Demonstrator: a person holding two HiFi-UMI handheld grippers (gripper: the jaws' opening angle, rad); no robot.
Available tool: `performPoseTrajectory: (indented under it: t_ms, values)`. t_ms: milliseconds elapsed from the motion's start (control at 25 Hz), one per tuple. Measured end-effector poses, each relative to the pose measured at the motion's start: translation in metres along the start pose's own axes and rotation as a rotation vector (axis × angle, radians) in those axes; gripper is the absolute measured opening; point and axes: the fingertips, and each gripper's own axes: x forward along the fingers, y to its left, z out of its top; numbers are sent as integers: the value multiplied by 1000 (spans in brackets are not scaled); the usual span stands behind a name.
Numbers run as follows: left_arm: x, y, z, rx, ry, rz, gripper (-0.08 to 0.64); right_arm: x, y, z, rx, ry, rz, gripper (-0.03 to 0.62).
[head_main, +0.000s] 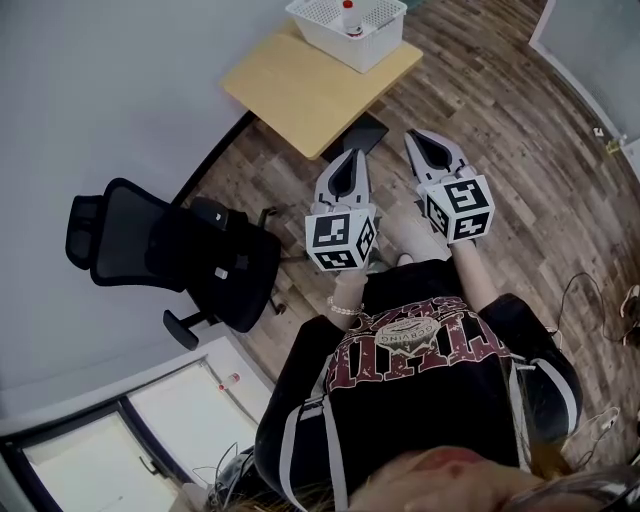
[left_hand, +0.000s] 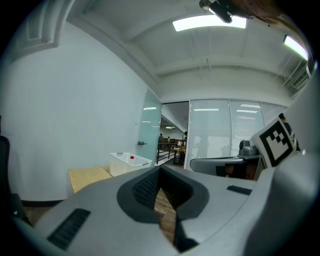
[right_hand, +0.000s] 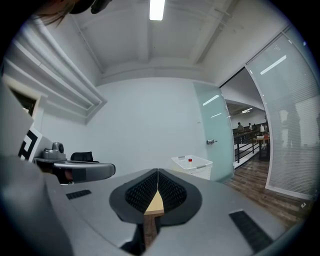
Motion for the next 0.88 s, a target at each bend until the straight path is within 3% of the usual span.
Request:
performPoseTrajectory:
  t_ms: [880]
  values:
    - [78, 61, 17, -4, 5, -67, 48, 87, -21, 13, 1, 3, -53, 18]
